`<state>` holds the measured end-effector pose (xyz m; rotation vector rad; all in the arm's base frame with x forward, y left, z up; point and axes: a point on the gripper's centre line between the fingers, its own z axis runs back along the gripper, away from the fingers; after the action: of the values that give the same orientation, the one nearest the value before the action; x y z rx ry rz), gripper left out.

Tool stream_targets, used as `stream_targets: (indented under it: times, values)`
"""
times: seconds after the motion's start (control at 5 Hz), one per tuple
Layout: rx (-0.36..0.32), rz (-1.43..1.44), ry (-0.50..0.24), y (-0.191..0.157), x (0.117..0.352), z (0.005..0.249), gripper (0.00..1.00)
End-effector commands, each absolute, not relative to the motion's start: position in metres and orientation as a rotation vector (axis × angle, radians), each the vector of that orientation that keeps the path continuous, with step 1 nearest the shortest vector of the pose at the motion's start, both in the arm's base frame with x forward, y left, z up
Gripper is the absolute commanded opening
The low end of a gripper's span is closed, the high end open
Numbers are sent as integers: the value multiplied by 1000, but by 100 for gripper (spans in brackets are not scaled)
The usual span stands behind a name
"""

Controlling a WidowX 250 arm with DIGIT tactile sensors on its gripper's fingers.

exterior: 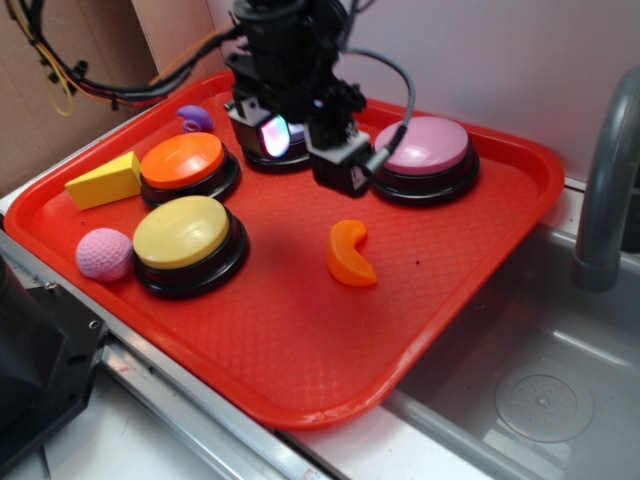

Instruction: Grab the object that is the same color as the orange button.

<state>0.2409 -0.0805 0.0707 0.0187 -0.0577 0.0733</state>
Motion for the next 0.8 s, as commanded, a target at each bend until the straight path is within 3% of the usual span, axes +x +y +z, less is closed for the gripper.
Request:
stream_targets:
  times: [0.0,0.2,0.6]
  values:
    - [4,141,-81,-83,250,43,100]
    - [-9,144,-66,-86,249,29,100]
    - [-17,204,-38,-89,247,28,100]
